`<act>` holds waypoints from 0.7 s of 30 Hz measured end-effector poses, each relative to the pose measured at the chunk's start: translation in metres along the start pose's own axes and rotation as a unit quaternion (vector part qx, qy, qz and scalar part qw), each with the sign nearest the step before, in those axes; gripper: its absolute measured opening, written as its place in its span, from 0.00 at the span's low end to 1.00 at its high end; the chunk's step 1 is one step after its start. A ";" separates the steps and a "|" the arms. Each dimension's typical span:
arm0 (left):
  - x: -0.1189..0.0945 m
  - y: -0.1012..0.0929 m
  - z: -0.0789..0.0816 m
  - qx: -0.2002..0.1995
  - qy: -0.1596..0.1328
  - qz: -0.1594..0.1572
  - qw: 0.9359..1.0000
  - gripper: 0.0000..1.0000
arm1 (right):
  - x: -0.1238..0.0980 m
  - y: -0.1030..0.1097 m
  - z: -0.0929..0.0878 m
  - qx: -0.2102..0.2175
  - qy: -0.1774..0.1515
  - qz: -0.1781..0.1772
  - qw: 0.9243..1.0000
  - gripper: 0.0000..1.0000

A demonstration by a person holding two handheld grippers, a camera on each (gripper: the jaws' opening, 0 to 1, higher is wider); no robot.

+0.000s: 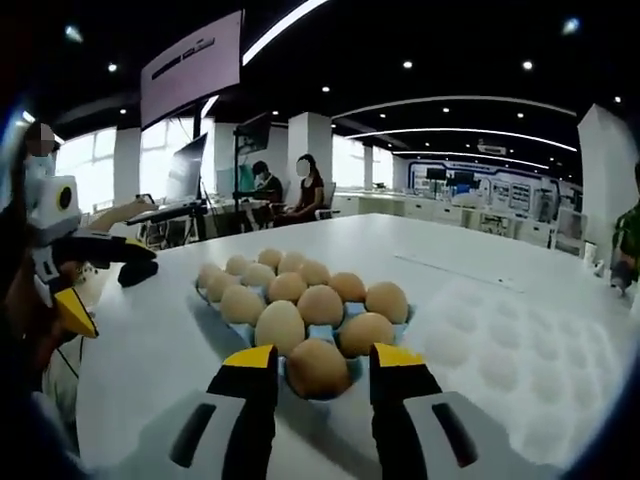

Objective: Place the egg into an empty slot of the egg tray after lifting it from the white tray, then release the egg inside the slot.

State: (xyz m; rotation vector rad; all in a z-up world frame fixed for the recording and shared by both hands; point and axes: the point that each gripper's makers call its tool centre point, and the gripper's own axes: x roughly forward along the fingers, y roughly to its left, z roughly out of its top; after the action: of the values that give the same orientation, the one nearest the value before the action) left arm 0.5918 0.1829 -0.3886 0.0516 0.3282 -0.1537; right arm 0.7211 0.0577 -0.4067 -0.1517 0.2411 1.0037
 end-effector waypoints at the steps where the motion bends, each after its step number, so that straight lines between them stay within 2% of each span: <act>1: 0.000 0.001 0.001 -0.003 -0.003 0.002 1.000 1.00 | -0.002 -0.002 0.001 -0.003 -0.001 -0.002 1.000 0.41; 6: 0.003 0.002 0.001 0.005 0.000 0.007 1.000 1.00 | -0.011 -0.008 0.007 0.003 -0.014 0.000 1.000 0.51; 11: 0.006 0.001 0.005 -0.002 -0.010 0.002 1.000 1.00 | -0.023 -0.016 0.007 0.004 -0.014 -0.012 1.000 0.55; 12: 0.007 0.000 0.006 -0.002 -0.011 0.000 1.000 1.00 | -0.028 -0.020 0.005 -0.006 -0.004 -0.020 1.000 0.57; 14: 0.008 -0.001 0.008 -0.003 -0.014 -0.001 1.000 1.00 | -0.032 -0.020 0.004 -0.010 -0.002 -0.019 1.000 0.57; 21: 0.008 0.000 0.012 -0.008 -0.019 0.003 1.000 1.00 | -0.051 -0.024 0.008 0.015 -0.003 -0.010 1.000 0.62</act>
State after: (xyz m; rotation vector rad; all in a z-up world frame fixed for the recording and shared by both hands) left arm 0.6027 0.1813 -0.3798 0.0344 0.2913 -0.1452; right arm 0.7162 0.0060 -0.3848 -0.1238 0.2477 0.9812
